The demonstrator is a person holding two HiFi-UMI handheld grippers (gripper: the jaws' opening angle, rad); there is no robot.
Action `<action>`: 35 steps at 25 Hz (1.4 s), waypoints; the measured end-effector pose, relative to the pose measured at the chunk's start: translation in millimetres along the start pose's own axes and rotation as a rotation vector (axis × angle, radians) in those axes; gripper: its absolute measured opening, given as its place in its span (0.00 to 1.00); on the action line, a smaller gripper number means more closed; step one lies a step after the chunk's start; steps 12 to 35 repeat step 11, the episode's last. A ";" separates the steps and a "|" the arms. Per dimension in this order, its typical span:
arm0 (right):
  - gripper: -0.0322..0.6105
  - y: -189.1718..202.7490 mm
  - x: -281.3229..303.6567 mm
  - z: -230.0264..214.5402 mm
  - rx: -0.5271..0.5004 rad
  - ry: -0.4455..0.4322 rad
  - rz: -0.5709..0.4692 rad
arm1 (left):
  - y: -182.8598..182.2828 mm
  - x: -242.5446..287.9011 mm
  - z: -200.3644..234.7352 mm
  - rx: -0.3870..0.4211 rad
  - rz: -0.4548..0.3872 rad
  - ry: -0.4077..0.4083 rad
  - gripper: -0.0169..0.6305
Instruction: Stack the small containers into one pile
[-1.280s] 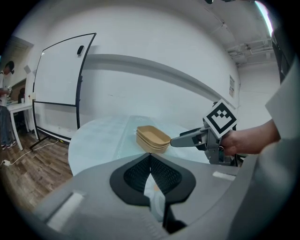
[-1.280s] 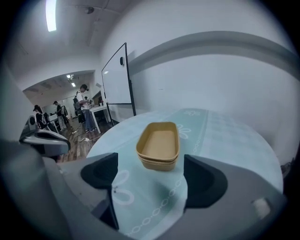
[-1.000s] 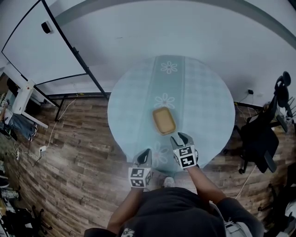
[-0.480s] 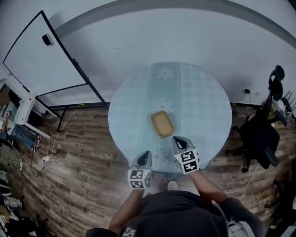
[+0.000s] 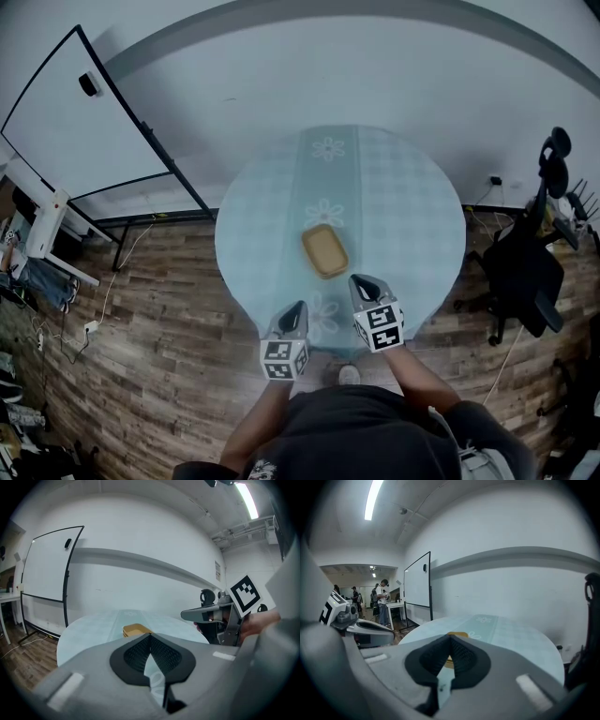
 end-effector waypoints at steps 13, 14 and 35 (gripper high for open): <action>0.05 0.2 -1.4 -3.2 0.010 -0.010 -0.012 | 2.1 -0.2 0.2 0.002 0.010 -0.011 0.03; 0.05 0.2 -1.4 -3.2 0.010 -0.010 -0.012 | 2.1 -0.2 0.2 0.002 0.010 -0.011 0.03; 0.05 0.2 -1.4 -3.2 0.010 -0.010 -0.012 | 2.1 -0.2 0.2 0.002 0.010 -0.011 0.03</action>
Point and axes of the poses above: the fingertips, and each gripper's own axes: x forward along the fingers, z to its left, y out of its underside, the point moved 10 cm from there along -x, backward along the fingers, and after that the axes turned 8 degrees about -y, right-handed, at the moved point
